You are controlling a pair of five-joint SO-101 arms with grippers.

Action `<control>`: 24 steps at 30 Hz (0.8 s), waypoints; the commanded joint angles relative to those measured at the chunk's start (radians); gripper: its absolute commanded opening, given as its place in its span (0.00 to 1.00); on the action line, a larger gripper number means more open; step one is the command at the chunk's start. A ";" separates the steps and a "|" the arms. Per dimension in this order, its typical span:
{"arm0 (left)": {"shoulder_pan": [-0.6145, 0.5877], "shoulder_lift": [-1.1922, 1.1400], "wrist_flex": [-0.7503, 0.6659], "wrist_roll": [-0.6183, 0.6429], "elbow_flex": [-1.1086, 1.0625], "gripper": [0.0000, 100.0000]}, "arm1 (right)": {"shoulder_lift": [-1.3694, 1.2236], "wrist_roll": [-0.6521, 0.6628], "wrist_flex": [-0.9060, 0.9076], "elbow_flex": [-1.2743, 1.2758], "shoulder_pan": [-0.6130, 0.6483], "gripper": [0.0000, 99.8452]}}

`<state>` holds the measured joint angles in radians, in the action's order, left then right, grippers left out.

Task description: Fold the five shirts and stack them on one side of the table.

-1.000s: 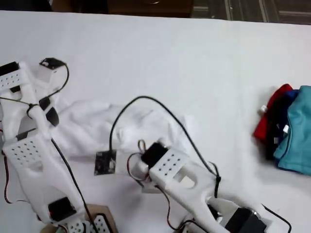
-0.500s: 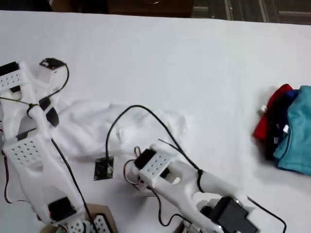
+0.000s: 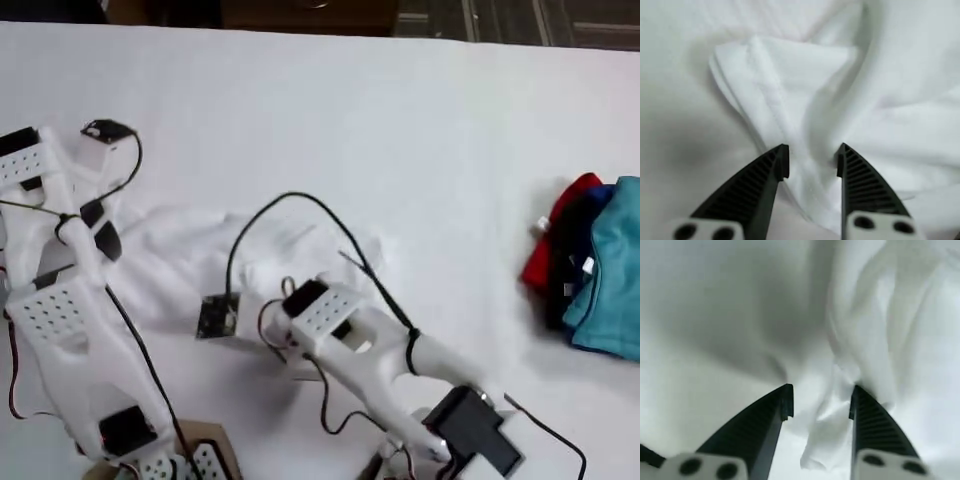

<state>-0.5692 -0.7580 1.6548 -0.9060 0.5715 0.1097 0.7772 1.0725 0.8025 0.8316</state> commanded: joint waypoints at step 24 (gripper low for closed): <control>-0.006 0.005 0.011 -0.009 0.002 0.18 | -0.096 0.114 -0.041 -0.098 -0.163 0.02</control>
<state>-0.5692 -0.7580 1.6548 -0.9060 0.5715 0.0176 0.8830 1.0203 0.7503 0.7073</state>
